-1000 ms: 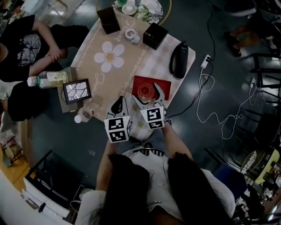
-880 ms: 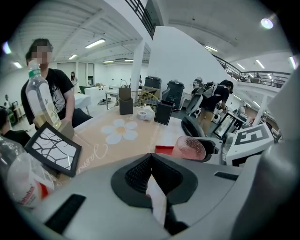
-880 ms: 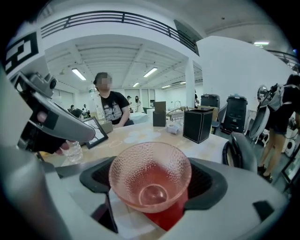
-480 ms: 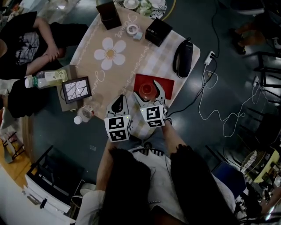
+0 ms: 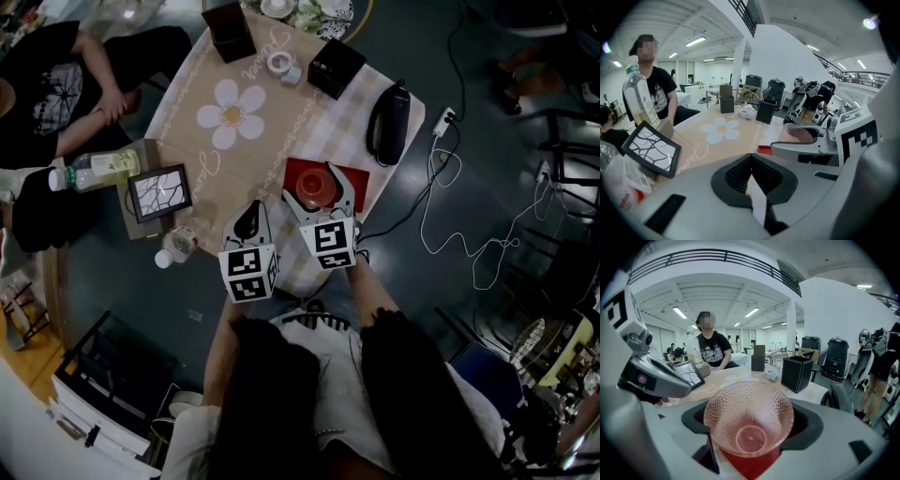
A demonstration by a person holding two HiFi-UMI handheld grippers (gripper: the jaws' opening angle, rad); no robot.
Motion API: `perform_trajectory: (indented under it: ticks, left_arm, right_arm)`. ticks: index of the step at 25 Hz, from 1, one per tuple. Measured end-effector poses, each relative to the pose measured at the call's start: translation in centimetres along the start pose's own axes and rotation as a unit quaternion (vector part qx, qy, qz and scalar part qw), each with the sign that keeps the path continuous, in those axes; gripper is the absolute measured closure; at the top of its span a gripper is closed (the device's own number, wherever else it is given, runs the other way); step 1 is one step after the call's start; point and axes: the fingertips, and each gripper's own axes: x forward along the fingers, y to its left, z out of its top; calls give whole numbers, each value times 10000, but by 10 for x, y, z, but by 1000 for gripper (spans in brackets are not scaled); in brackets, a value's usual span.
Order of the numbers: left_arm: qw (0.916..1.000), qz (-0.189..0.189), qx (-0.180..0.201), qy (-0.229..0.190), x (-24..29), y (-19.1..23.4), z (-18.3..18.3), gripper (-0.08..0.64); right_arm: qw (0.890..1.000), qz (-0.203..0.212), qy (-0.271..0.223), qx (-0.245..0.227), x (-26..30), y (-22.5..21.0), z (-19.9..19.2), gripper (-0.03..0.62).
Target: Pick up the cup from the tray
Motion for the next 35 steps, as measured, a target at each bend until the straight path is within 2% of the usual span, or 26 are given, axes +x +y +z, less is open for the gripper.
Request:
perform_trajectory:
  ticks: [6,13,17,26,35]
  left_arm:
    - [10000,-41,-54,-73,5,-5,8,555]
    - [9996,-82,-100,-233,15,-9,30,555]
    - [9995,-81,-137,-265,23,-10,39,555]
    - [9997,-66,-161,-162,39,-12,42,555]
    - [9998,15,-180,-113,49,-6,45,555]
  right_arm:
    - [9997,-147,-95,-144,4,-20,20,181]
    - [9997,-245,-82,52,13,-43,32,181]
    - [9995,-304,-60,-13,21,-58,37,181]
    - [9993,-355,78,-3,42,-84,33,181]
    - [9995,-299,54,128,57,-90,24,181]
